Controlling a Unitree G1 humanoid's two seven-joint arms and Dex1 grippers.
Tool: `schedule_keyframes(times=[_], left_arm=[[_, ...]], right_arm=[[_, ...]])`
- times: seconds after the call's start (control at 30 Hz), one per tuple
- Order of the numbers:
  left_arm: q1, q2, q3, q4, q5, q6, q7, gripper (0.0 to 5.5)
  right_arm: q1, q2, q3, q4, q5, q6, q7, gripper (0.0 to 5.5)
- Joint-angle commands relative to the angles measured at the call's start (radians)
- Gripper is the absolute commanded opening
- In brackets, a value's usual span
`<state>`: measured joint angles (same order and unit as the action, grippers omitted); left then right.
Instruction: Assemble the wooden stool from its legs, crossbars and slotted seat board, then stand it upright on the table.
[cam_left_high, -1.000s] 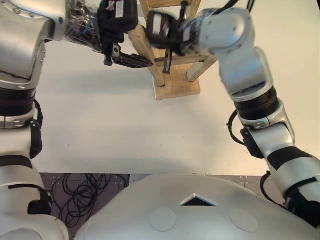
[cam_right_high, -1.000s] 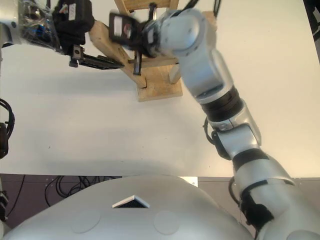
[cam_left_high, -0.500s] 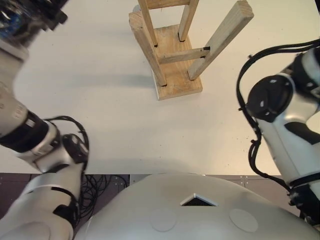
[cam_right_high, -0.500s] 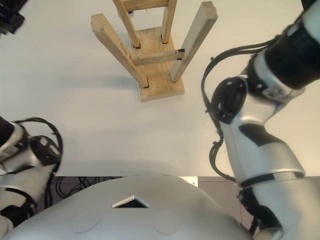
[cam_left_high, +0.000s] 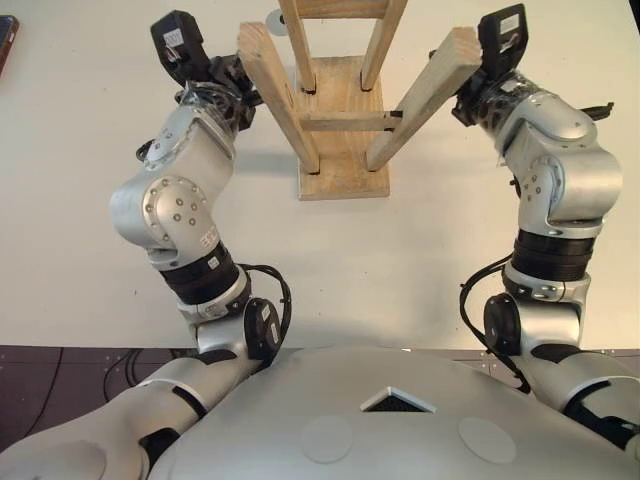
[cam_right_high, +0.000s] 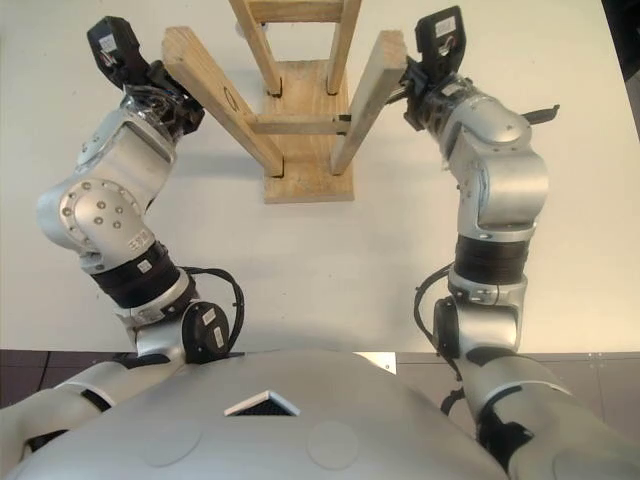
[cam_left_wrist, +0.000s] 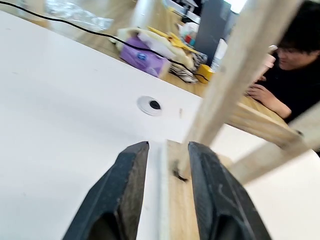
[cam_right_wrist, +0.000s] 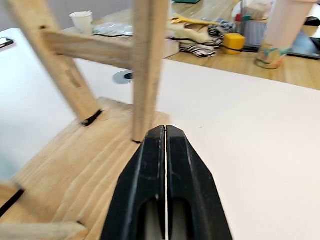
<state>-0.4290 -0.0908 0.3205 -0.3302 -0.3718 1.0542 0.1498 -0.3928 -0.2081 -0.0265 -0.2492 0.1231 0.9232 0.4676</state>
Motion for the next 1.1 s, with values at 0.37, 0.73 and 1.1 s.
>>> schedule_keyframes(times=[0.37, 0.73, 1.1], left_arm=[[-0.084, 0.289, -0.09, 0.643, 0.192, -0.785, -0.334, 1.39], [0.613, 0.324, -0.166, -0.117, -0.038, -0.171, -0.414, 1.39], [0.151, 0.408, -0.386, 0.514, 0.098, -0.262, -0.574, 1.39]], right_arm=[[0.003, -0.123, 0.216, -0.315, 0.313, 0.189, 0.276, 0.0], [0.097, -0.737, 0.063, 0.103, 0.299, -0.107, 0.748, 0.0], [-0.086, -0.318, 0.368, 0.601, -0.102, -0.895, 0.516, 0.0]])
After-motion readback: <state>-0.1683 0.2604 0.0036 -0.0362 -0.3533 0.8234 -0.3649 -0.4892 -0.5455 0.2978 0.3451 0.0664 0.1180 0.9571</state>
